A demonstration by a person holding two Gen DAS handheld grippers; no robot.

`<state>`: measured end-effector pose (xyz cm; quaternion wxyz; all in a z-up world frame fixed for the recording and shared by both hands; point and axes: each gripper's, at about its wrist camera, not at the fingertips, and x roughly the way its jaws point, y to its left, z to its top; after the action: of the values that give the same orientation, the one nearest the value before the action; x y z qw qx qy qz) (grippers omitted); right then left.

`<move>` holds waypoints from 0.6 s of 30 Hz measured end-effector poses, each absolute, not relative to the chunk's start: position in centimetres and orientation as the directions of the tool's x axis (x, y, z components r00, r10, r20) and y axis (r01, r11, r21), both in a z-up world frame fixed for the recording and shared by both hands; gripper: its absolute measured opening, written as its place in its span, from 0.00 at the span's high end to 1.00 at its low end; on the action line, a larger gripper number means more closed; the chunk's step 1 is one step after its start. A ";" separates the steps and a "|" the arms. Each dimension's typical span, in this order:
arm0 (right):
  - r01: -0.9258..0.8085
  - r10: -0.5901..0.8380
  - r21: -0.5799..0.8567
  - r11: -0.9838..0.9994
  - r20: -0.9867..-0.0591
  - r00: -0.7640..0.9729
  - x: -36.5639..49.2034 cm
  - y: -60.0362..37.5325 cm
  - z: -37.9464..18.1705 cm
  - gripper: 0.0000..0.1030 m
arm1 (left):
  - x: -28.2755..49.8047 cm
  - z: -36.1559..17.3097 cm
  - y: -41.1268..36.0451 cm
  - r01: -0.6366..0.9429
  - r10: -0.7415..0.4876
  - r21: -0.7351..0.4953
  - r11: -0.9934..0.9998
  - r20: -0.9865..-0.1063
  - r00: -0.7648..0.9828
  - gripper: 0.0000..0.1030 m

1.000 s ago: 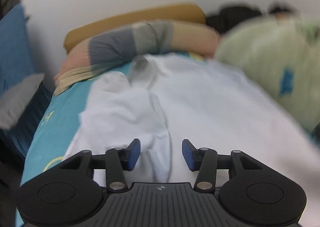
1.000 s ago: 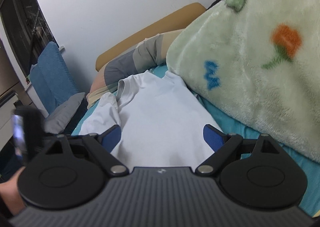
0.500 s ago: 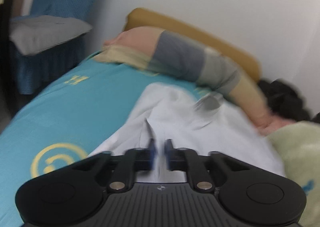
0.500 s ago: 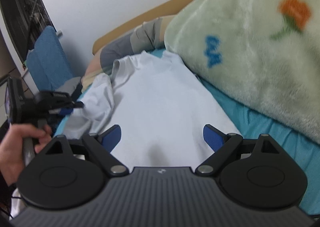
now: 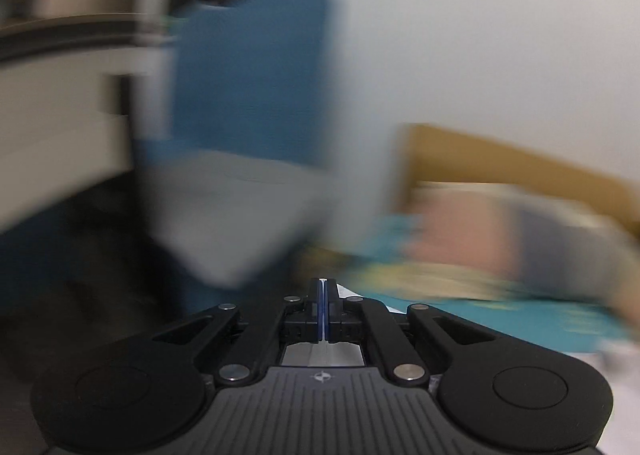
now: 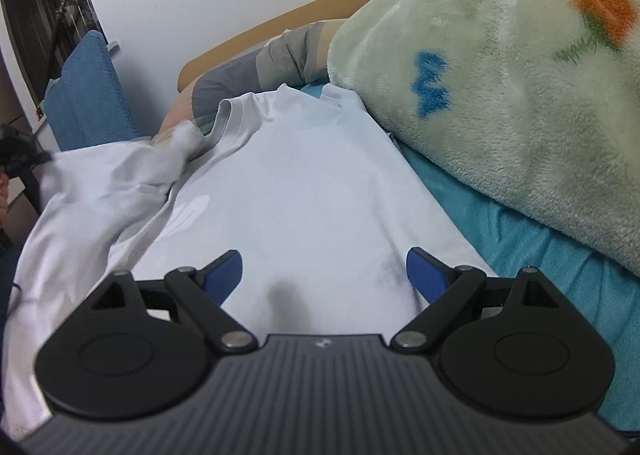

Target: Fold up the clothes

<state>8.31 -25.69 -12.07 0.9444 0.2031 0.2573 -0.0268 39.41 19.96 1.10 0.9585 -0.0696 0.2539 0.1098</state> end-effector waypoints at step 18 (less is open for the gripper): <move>0.116 0.044 0.290 0.950 -0.491 0.870 7.7 -24.5 -11.1 0.12 | 12.5 -4.3 23.3 -0.317 -0.178 -0.283 0.905 -0.930 0.321 0.44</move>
<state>7.70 -24.53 -11.09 0.9541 0.1567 0.2545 -0.0187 12.51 23.26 -4.32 0.7844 -0.2130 0.5809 0.0444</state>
